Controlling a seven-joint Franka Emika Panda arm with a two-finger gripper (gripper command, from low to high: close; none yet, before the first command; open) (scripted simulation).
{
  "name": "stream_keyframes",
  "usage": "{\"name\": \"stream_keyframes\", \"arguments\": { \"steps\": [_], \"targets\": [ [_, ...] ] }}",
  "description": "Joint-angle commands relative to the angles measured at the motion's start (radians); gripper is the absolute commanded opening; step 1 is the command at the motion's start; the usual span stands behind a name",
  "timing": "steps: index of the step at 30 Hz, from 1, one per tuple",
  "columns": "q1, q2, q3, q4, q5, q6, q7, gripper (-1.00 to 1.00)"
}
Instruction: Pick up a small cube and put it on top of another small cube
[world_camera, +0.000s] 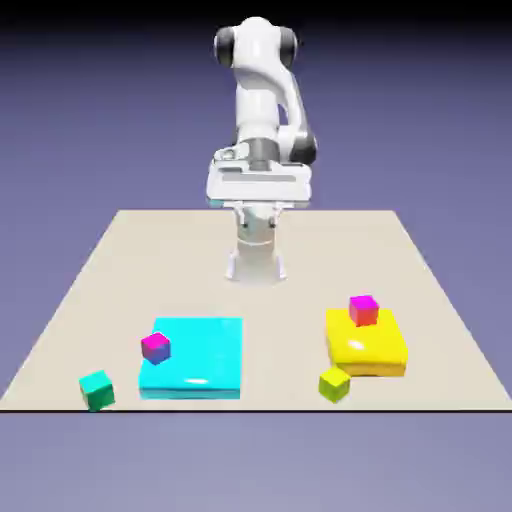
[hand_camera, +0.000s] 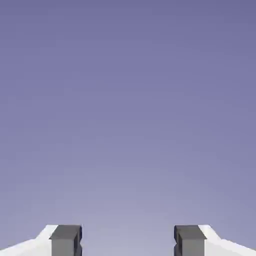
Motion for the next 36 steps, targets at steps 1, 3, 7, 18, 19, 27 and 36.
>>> {"name": "stream_keyframes", "arguments": {
  "steps": [1, 3, 7, 18, 19, 27, 36],
  "targets": [
    [-0.014, 0.036, 0.02, 0.023, 0.004, -0.023, 0.03, 0.0],
    [-0.042, 0.109, 0.059, 0.069, 0.011, -0.069, 0.09, 0.0],
    [-0.099, 0.254, 0.137, 0.161, 0.025, -0.162, 0.211, 0.0],
    [-0.254, 0.652, 0.352, 0.413, 0.065, -0.416, 0.542, 0.0],
    [-0.269, 0.689, 0.372, 0.436, 0.068, -0.439, 0.572, 0.0],
    [-0.382, 0.979, 0.528, 0.619, 0.097, -0.624, 0.813, 0.0],
    [-0.378, 1.236, 0.565, 0.702, 0.08, -0.595, 0.947, 0.0]
  ]
}}
